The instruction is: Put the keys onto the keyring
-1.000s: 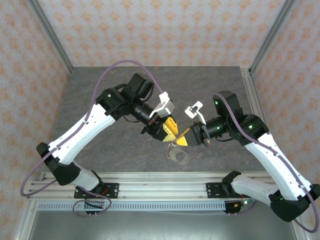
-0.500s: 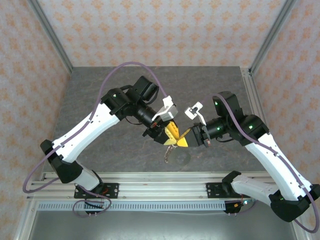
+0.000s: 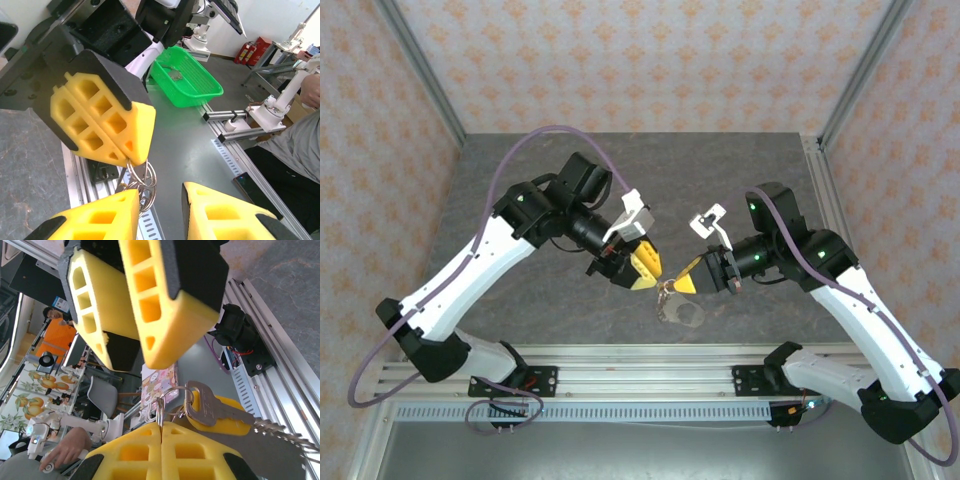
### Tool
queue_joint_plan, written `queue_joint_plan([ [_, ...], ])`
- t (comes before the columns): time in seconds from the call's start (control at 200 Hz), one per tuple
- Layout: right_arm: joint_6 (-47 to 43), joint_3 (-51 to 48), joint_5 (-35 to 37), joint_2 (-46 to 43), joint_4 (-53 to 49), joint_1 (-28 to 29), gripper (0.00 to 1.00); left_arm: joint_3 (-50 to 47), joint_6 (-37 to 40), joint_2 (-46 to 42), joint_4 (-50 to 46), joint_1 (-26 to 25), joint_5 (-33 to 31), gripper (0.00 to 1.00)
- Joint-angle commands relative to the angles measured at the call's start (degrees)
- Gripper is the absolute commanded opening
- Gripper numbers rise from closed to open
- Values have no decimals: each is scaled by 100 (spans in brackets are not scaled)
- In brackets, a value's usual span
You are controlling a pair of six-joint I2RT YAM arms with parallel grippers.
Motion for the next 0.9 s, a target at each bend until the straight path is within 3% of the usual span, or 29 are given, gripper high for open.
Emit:
queue_joint_plan([
  [0.0,-63,173,-106,-34,109,12,0,-81,-151,-42,209,17,-123,30],
  [0.185,-13,163,-167,-52,160,11,0,-47,-259,-27,463,17,-168,38],
  [0.475,15,151,-196,-87,205,6,0,337,103,372,47,-37,-18,38],
  [0.896,16,183,-143,-78,205,11,0,110,266,267,-180,-157,-19,27],
])
